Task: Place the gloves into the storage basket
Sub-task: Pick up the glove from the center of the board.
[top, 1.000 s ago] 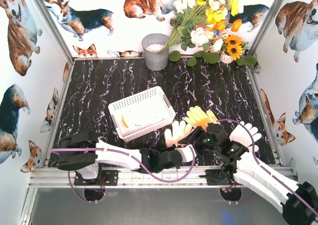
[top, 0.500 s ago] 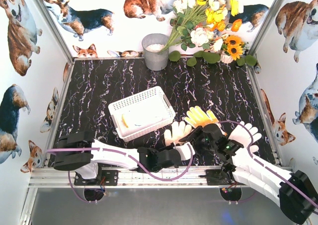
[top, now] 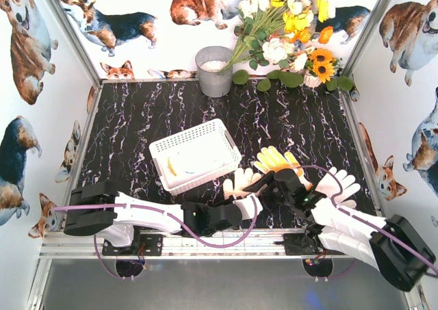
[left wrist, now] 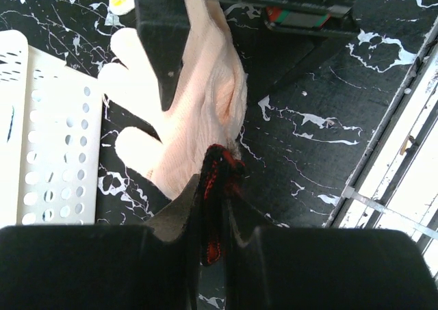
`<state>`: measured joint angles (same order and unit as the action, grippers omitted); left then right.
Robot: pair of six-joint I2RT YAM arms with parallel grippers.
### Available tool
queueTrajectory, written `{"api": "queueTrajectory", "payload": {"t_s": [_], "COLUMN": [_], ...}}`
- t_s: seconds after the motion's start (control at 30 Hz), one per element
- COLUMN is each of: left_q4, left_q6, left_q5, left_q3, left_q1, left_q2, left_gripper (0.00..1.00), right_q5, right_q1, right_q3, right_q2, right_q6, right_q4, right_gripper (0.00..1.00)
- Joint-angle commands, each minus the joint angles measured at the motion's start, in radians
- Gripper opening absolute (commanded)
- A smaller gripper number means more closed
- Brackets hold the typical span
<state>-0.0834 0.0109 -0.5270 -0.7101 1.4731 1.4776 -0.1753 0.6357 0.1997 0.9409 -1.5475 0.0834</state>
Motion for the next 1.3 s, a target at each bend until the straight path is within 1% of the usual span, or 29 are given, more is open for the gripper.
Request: {"api": "queueTrajectory", "payload": {"t_s": [0.0,0.13,0.17,0.23,0.5,0.73,0.8,0.93,1.07,1.13,1.2,1.27], "left_q4": [-0.009,-0.008,-0.006,0.002,0.033,0.089,0.111,0.199,0.259,0.296,0.333,0.365], "left_q6": [0.008,0.006,0.004,0.000,-0.001,0.001,0.002,-0.007,-0.057,-0.081,-0.099,-0.122], "left_q5": [0.015,0.018,0.020,0.019,0.032,0.030,0.029,-0.004,-0.002,-0.022,-0.033,-0.004], "left_q3": [0.012,0.014,0.012,0.007,0.003,0.004,0.003,-0.053,-0.109,-0.136,-0.171,-0.211], "left_q1": [-0.007,-0.006,-0.007,-0.007,-0.008,-0.008,-0.009,-0.010,-0.025,-0.040,-0.070,-0.122], "left_q2": [-0.028,-0.034,-0.035,-0.036,-0.061,-0.103,-0.122,-0.151,-0.186,-0.192,-0.205,-0.227], "left_gripper": [0.00,0.00,0.00,0.00,0.00,0.00,0.00,0.00,0.00,0.00,0.00,0.00], "right_q5": [0.006,-0.013,-0.019,-0.027,-0.030,-0.006,0.002,0.037,0.121,0.183,0.227,0.262], "right_q1": [0.015,0.016,0.016,0.016,0.016,0.015,0.015,0.015,0.015,0.015,0.015,0.015], "right_q3": [0.005,0.011,0.015,0.018,0.021,0.021,0.024,0.057,0.127,0.167,0.211,0.271], "right_q2": [0.091,0.170,0.212,0.235,0.234,0.184,0.141,0.046,-0.095,-0.164,-0.193,-0.185], "right_q6": [-0.011,-0.003,0.000,0.005,0.018,0.037,0.040,0.046,0.066,0.072,0.091,0.119], "right_q4": [-0.154,-0.225,-0.243,-0.259,-0.277,-0.264,-0.250,-0.129,0.047,0.122,0.164,0.200], "right_gripper": [0.68,0.67,0.65,0.65,0.39,0.07,0.00,0.00,0.00,0.00,0.00,0.00]}}
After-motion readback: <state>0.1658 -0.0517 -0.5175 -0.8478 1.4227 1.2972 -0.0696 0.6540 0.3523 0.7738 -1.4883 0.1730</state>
